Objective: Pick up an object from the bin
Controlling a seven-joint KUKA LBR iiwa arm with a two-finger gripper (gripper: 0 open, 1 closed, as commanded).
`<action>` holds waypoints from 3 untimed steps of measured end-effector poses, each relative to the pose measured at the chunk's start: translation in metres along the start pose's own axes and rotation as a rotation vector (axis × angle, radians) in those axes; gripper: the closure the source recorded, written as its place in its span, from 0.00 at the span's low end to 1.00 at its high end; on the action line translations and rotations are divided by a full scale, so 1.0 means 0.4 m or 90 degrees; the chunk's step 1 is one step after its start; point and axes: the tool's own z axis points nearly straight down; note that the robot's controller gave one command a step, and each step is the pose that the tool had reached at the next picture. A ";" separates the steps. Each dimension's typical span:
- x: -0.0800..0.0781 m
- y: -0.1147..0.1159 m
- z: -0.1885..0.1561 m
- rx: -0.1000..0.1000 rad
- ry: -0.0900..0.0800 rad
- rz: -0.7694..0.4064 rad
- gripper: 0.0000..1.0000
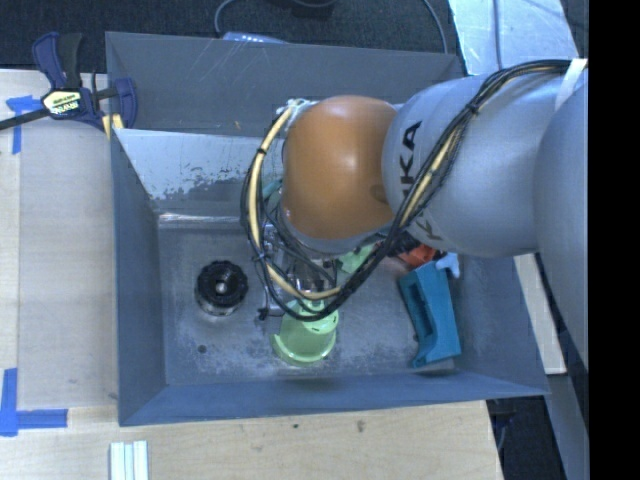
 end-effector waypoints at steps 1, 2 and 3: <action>0.000 -0.001 -0.005 0.000 -0.001 0.001 0.00; -0.042 0.001 -0.042 0.000 0.001 -0.065 0.00; -0.098 0.042 -0.019 0.000 -0.013 -0.254 0.00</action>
Offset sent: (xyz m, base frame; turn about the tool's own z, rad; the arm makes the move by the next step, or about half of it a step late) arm 0.0657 -0.0013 0.0570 -0.3644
